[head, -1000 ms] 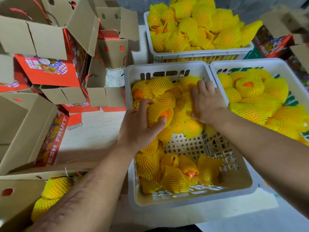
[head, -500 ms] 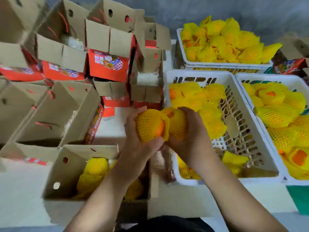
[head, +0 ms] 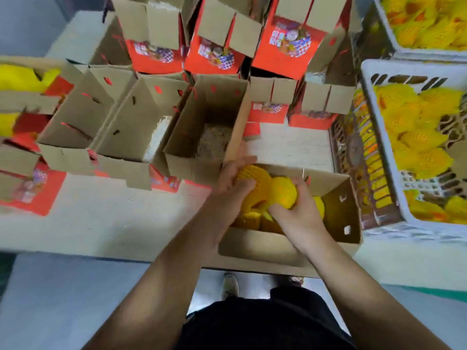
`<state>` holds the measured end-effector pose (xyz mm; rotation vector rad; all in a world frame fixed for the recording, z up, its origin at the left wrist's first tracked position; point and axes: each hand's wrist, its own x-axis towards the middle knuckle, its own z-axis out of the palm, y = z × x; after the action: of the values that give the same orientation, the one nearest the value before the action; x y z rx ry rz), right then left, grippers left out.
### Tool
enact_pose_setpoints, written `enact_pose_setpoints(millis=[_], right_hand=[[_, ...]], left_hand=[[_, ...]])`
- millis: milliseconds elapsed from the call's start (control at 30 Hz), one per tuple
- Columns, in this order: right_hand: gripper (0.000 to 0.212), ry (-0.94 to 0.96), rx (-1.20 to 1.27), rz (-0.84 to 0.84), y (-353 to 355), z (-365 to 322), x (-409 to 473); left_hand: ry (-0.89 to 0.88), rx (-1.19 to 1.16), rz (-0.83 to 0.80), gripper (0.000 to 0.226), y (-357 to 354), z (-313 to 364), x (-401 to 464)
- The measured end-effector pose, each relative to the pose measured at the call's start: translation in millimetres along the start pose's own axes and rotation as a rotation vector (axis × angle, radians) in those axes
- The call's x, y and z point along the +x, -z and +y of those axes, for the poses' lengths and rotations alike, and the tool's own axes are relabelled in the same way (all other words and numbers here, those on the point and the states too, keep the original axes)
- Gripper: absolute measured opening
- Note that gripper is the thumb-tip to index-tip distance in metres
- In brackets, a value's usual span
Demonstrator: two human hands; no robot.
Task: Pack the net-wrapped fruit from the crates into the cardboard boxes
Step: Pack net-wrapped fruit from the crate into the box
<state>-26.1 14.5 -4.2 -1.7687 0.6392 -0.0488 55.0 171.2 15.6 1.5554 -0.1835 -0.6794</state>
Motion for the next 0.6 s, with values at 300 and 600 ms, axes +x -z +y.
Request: enact_pose_setpoints(millis=[300, 600], right_hand=[[0.097, -0.323, -0.417, -0.107, 15, 13, 30], [0.050, -0.494, -0.336, 0.047, 10, 13, 42]], left_hand=[[-0.285, 1.156, -0.106, 0.048, -32, -26, 37], [-0.128, 1.627, -0.070, 0.057, -30, -34, 46]])
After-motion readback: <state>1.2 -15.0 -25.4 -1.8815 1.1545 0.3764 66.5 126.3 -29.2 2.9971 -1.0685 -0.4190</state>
